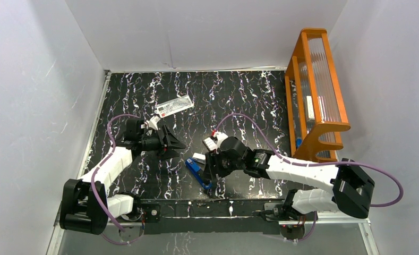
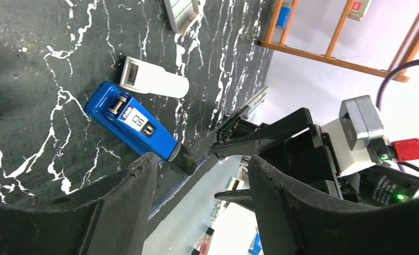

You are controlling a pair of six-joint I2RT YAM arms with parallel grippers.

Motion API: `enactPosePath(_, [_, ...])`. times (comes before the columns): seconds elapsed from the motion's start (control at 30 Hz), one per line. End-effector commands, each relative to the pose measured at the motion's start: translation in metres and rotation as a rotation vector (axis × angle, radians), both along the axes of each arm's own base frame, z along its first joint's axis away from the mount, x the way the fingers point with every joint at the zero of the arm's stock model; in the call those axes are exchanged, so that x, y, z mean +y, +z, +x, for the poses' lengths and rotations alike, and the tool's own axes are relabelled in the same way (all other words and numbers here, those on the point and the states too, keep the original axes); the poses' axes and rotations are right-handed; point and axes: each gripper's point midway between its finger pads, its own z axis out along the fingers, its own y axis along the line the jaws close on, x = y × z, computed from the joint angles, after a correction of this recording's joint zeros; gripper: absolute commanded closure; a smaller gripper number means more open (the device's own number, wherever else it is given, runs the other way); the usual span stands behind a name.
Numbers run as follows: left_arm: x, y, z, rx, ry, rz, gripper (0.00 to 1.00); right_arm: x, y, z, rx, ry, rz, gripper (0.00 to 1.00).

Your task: Load the staples into the stapler

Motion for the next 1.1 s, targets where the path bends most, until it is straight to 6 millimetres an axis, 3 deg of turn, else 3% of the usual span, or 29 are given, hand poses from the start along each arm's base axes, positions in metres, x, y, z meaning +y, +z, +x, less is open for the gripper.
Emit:
enactPosePath(0.0, [-0.001,-0.013,-0.006,-0.028,0.001,0.073,0.38,-0.004,-0.009,-0.009,0.017,0.046,-0.067,0.33])
enactPosePath(0.17, [-0.007,-0.038,-0.016,0.001,0.002,0.173,0.37,-0.005,-0.027,-0.007,0.043,0.018,-0.169,0.43])
enactPosePath(0.33, [-0.012,-0.053,-0.018,0.013,0.001,0.221,0.38,0.001,-0.031,-0.003,0.052,0.005,-0.186,0.54])
enactPosePath(0.6, [-0.019,-0.073,-0.024,0.039,-0.015,0.280,0.49,0.013,-0.013,-0.006,0.009,0.057,-0.080,0.44])
enactPosePath(0.9, [-0.020,-0.095,-0.031,0.065,-0.028,0.351,0.60,0.011,-0.050,-0.004,0.074,0.039,-0.223,0.62])
enactPosePath(1.07, [-0.016,-0.108,-0.036,0.092,-0.030,0.394,0.63,0.001,-0.071,-0.010,0.141,0.016,-0.319,0.66])
